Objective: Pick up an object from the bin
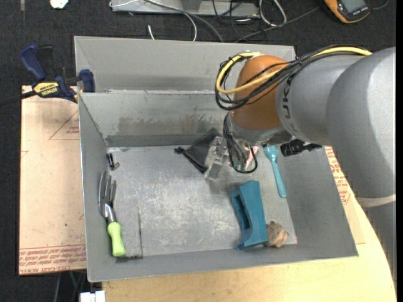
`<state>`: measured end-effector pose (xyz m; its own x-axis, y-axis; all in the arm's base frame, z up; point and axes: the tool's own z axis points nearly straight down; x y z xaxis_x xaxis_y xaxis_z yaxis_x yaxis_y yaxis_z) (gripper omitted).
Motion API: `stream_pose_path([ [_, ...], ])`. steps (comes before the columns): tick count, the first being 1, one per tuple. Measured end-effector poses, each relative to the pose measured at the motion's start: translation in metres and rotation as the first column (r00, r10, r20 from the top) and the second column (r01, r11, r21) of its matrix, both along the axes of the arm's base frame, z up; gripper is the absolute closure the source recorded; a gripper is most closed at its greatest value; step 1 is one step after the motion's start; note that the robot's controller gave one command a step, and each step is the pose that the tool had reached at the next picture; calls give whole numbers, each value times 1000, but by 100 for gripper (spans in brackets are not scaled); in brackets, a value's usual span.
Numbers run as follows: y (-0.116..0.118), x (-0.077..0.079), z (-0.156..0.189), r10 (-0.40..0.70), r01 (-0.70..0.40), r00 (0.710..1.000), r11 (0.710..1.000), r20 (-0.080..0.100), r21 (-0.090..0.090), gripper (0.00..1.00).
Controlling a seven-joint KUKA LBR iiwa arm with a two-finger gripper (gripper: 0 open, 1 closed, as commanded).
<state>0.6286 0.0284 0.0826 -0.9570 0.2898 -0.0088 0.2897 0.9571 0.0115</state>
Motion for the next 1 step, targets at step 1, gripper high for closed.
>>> stream_pose_path([
  [1,0,0,0,0,0,1000,1000,0,0,100],
])
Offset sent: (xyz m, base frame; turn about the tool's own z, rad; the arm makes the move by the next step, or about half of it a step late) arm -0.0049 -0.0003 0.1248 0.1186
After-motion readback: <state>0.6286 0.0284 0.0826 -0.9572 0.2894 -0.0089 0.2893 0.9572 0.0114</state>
